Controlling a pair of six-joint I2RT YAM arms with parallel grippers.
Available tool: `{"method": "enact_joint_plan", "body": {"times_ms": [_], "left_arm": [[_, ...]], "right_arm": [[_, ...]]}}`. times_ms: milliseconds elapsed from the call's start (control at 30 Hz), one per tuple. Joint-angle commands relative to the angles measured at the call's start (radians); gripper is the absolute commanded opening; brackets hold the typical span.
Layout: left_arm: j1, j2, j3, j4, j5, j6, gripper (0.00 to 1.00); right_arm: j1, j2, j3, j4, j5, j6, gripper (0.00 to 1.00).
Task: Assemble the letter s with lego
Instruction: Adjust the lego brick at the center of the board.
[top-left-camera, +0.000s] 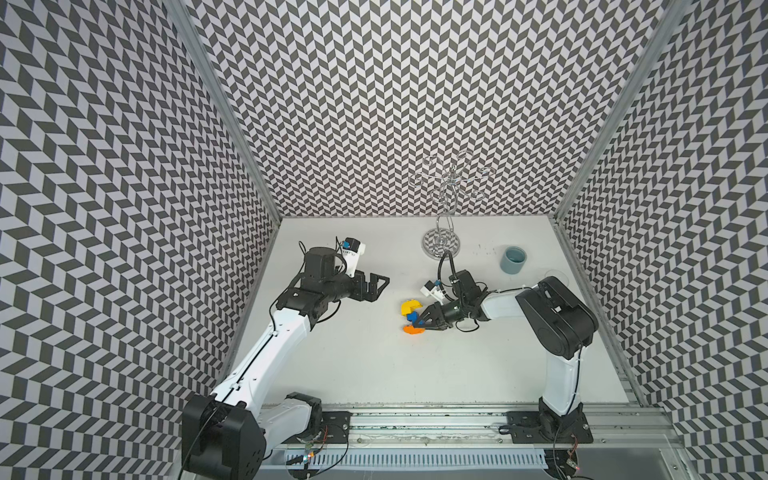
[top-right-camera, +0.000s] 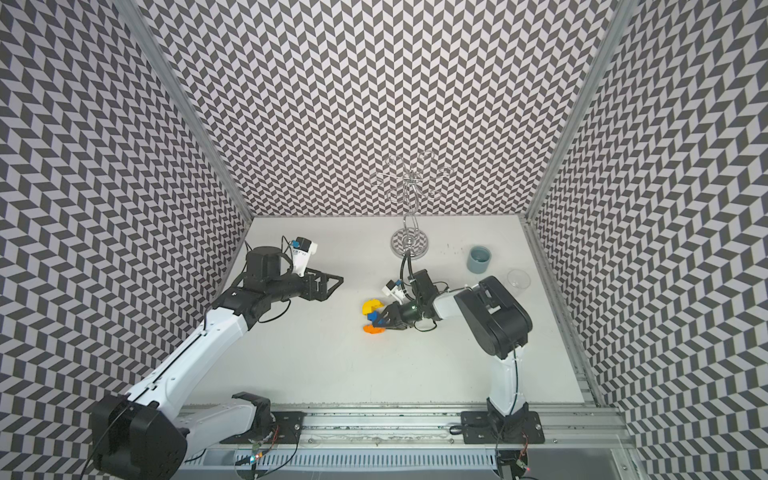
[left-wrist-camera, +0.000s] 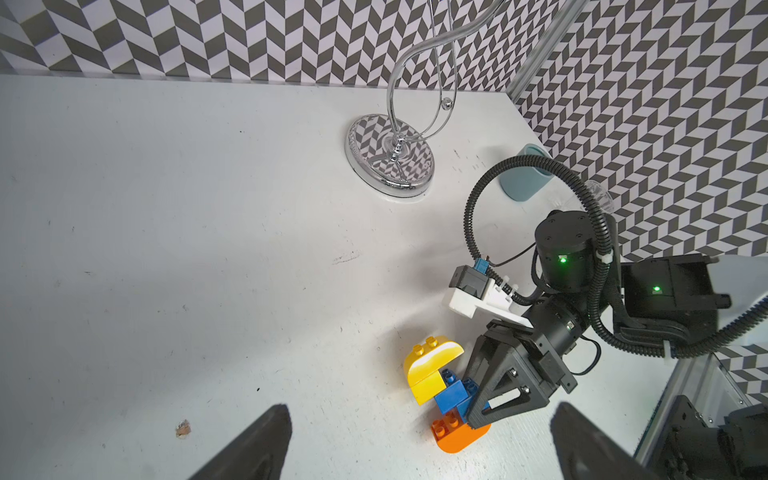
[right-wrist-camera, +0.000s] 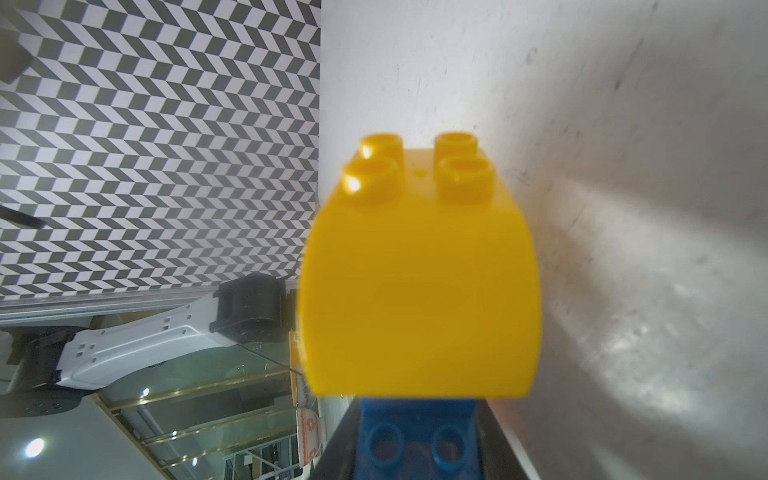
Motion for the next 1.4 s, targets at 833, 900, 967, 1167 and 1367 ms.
{"method": "enact_joint_plan", "body": {"times_ms": [833,900,967,1167,1367], "left_arm": [[0.021,0.028,0.029,-0.052,0.004,0.060,0.99],[0.023,0.031,0.032,-0.055,0.007,0.066,0.99],[0.027,0.033,0.035,-0.055,0.009,0.070,0.99],[0.032,0.036,0.036,-0.053,0.016,0.071,0.99],[0.036,0.031,0.032,-0.054,0.014,0.073,0.99]], "right_arm": [[-0.036,0.062,-0.035,0.063,0.032,0.127,0.42],[-0.037,0.062,-0.035,0.069,0.030,0.130,0.44],[-0.038,0.063,-0.033,0.072,0.032,0.135,0.46],[-0.044,0.045,-0.027,0.059,0.049,0.136,0.54],[-0.049,0.025,0.006,-0.063,0.122,0.063,0.56]]}}
